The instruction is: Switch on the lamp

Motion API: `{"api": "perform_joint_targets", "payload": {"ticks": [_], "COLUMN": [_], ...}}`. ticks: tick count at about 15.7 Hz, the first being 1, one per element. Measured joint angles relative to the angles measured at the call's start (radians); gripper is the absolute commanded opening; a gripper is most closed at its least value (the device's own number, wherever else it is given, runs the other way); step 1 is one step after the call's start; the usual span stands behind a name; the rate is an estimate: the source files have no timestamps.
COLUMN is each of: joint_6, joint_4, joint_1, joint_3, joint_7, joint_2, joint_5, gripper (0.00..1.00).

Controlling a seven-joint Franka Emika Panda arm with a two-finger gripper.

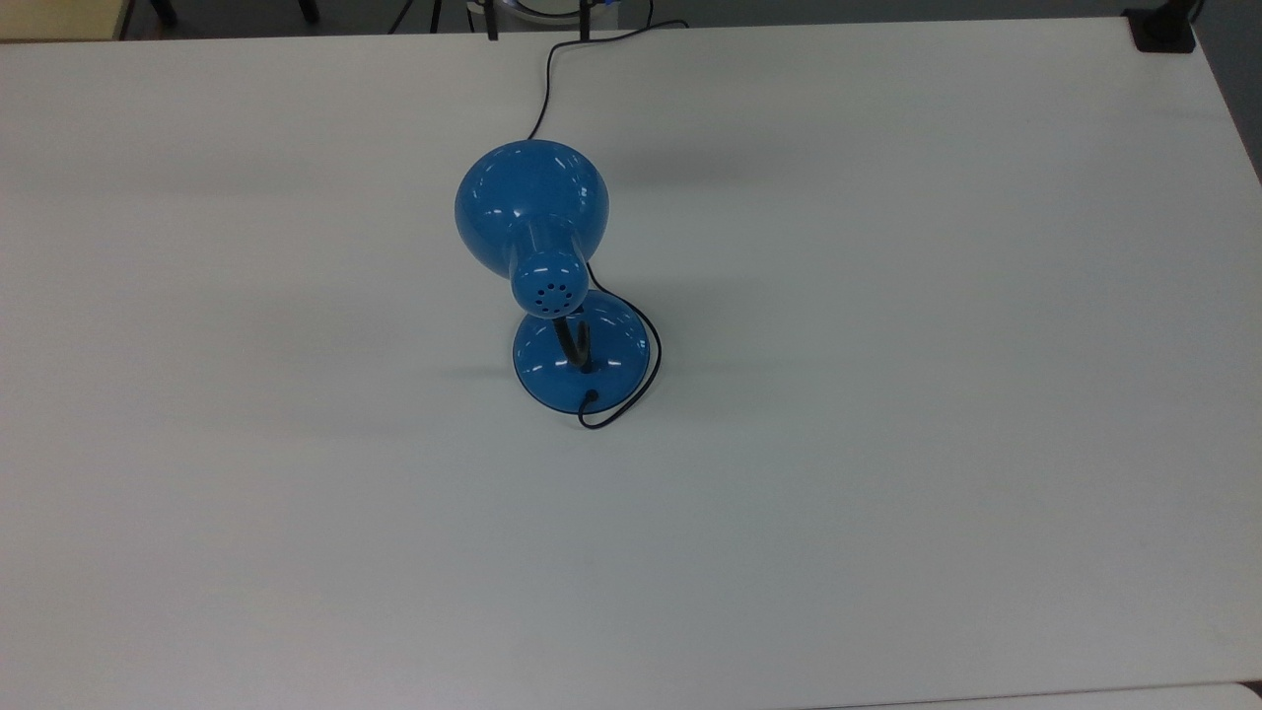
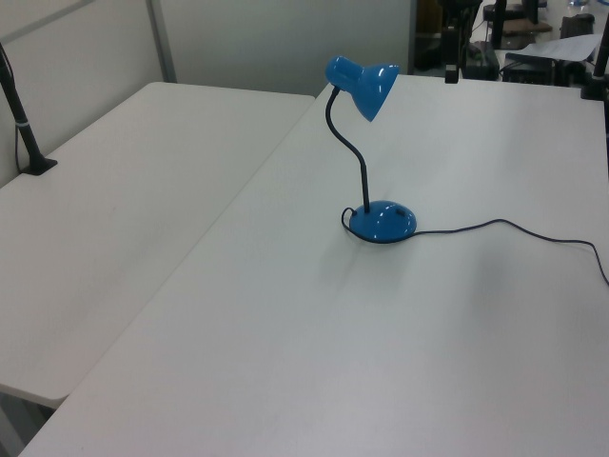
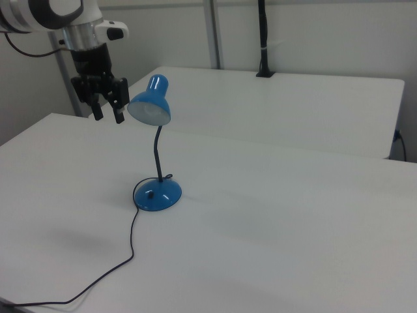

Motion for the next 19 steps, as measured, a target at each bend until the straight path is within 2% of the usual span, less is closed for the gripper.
{"api": "perform_joint_targets", "payload": {"ticks": [12, 15, 19], "joint_6": [0.041, 0.100, 0.203], "joint_4": [-0.017, -0.062, -0.170], "joint_1": [0.000, 0.000, 0.000], "joint_3": [0.000, 0.000, 0.001], "joint_7": [-0.015, -0.015, -0.015], "joint_2": [0.005, 0.006, 0.004], "joint_5": [0.000, 0.000, 0.000], "gripper": [0.00, 0.00, 0.00]}}
